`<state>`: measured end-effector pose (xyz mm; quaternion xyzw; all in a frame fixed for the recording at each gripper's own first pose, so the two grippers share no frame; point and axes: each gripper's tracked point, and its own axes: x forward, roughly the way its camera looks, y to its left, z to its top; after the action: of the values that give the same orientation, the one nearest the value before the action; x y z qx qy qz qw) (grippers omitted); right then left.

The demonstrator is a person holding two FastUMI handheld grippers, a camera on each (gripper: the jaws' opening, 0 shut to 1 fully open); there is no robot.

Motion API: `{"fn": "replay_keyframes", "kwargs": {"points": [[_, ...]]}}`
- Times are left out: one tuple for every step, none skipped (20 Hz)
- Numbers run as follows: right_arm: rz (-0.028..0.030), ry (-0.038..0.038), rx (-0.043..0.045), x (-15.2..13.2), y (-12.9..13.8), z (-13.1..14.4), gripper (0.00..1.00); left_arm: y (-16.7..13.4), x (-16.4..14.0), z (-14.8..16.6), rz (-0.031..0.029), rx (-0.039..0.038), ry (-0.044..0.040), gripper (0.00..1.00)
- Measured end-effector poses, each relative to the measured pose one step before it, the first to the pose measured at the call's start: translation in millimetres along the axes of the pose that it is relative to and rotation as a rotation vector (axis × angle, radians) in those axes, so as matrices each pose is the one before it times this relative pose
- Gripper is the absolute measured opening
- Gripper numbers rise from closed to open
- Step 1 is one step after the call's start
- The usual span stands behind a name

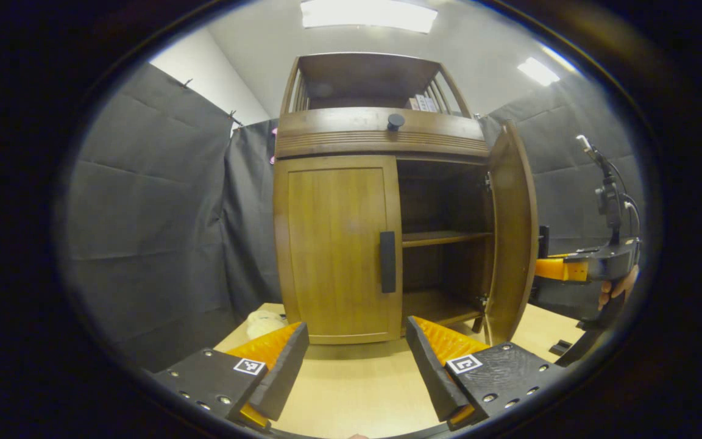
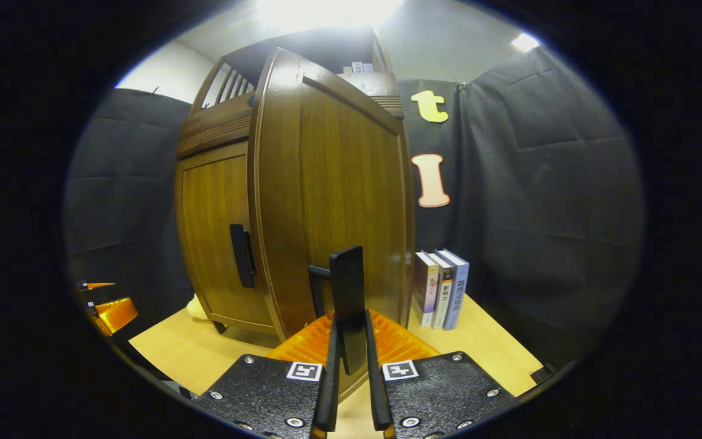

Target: Open the right door of the double-door shoe cabinet with the right hand, and open the left door with the left hand.

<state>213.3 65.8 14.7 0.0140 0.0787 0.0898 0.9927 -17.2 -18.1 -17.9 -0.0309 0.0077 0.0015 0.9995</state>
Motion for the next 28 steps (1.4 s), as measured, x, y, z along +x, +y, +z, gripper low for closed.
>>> {"fn": "replay_keyframes", "kwargs": {"points": [[-0.01945, 0.00101, -0.01069, -2.71, -6.57, 0.15, 0.21, -0.75, 0.30, -0.27, -0.00522, -0.00410, 0.00090, 0.92], [-0.01519, 0.00283, -0.00896, -0.89, -5.20, -2.14, 0.22, -1.68, 0.28, -0.88, -0.00660, -0.00294, 0.00137, 0.92], [-0.01689, 0.00412, -0.00366, -1.61, -5.30, -1.35, 0.22, -0.79, 0.13, 0.39, -0.00569, -0.00066, 0.00084, 0.92], [-0.01870, 0.00191, 0.00119, 0.01, -6.35, 0.23, 0.22, -0.88, 1.90, -1.55, -0.00616, 0.00159, 0.00205, 0.92], [-0.01750, 0.00219, 0.00519, -0.80, -5.53, -1.15, 0.20, -1.04, 1.51, -0.96, -0.00446, 0.00159, 0.00137, 0.92], [-0.01478, 0.00050, 0.00973, 0.60, -5.52, -0.19, 0.22, -0.73, 2.53, -0.35, -0.00599, -0.00012, 0.00153, 0.92], [-0.00940, 0.00200, 0.01101, -2.28, -4.81, 0.33, 0.22, -0.99, 2.82, 0.31, -0.00500, -0.00128, 0.00174, 0.92], [-0.01092, 0.00209, 0.00909, -1.27, -5.46, -1.77, 0.19, -1.10, 1.97, -0.81, -0.00595, -0.00106, 0.00164, 0.92], [-0.01326, -0.00111, 0.00649, -2.43, -5.28, 0.67, 0.18, -1.01, 3.33, 0.24, -0.00609, -0.00036, 0.00093, 0.92], [-0.02139, -0.00060, 0.00551, -0.64, -7.35, -0.36, 0.16, 0.46, 4.04, -0.38, -0.00603, 0.00110, 0.00090, 0.92], [-0.01921, -0.00166, 0.00606, -1.55, -7.38, -0.16, 0.15, -0.25, 2.73, 0.83, -0.00400, 0.00189, 0.00055, 0.92], [-0.02096, -0.00140, 0.00660, -1.08, -7.30, -0.81, 0.15, -0.87, 1.97, -0.01, -0.00255, -0.00073, -0.00177, 0.92], [-0.02138, 0.00047, 0.00564, -1.98, -7.95, -0.38, 0.15, -1.47, 2.27, 1.28, -0.00485, -0.00283, -0.00189, 0.92], [-0.01855, 0.00122, 0.00534, -1.63, -7.75, -0.56, 0.16, -1.91, 2.38, 0.43, -0.00782, -0.00367, -0.00161, 0.92], [-0.01804, 0.00058, 0.00469, -0.72, -6.54, 0.44, 0.15, -2.67, 1.70, 1.33, -0.00770, -0.00126, -0.00008, 0.92], [-0.01479, 0.00095, 0.00583, -0.90, -7.43, -1.17, 0.16, -2.76, 1.28, 1.51, -0.00749, 0.00117, -0.00086, 0.92], [-0.01241, 0.00196, 0.00771, -0.73, -5.44, 1.21, 0.15, -3.03, 2.42, 2.10, -0.00611, 0.00247, -0.00015, 0.92], [-0.01866, -0.00143, 0.00267, -0.95, -6.60, 0.66, 0.15, -1.70, 1.68, 0.51, -0.00653, 0.00189, -0.00042, 0.92], [-0.02745, -0.00550, -0.00312, -0.72, -8.08, 2.64, 0.15, -2.37, 2.96, 0.75, -0.00742, 0.00130, 0.00234, 0.92], [-0.02955, -0.01333, -0.00506, -1.07, -9.35, 1.63, 0.16, 2.31, -1.60, -1.12, -0.00548, 0.00044, 0.00118, 0.92], [-0.02685, -0.01652, -0.00430, -2.39, -8.56, 5.18, 0.15, -0.28, 1.29, 1.62, -0.00529, -0.00166, -0.00409, 0.92], [-0.02292, -0.01442, 0.00185, -2.64, -7.93, 5.45, 0.16, -0.53, 2.52, 0.63, -0.00475, -0.00025, -0.00256, 0.92], [-0.00139, -0.01121, 0.01361, -3.48, -5.02, 5.09, 0.07, 0.47, 2.67, 1.23, -0.00136, 0.00309, -0.00270, 0.92], [0.01670, -0.00454, 0.01986, -4.35, 0.70, 2.68, 0.13, 1.59, 4.08, 2.09, 0.00196, 0.00408, -0.00431, 0.92], [0.00622, -0.00710, 0.01172, -4.41, 0.66, 2.68, 0.19, 1.67, 5.90, 4.12, 0.00104, 0.00258, -0.00539, 0.92], [-0.01640, -0.01722, -0.00096, -1.52, -8.25, 0.40, 0.34, 1.58, 12.01, 5.77, 0.00350, -0.00087, -0.00709, 0.92], [-0.01957, -0.01980, -0.00417, -3.23, -7.09, 2.60, 0.50, 1.89, 9.24, 4.20, 0.00446, -0.00160, -0.00541, 0.92], [-0.00612, -0.01536, 0.00717, -4.90, -2.67, 3.54, 0.65, 2.60, 6.13, 1.59, 0.00651, -0.00237, -0.00801, 0.92]]}}
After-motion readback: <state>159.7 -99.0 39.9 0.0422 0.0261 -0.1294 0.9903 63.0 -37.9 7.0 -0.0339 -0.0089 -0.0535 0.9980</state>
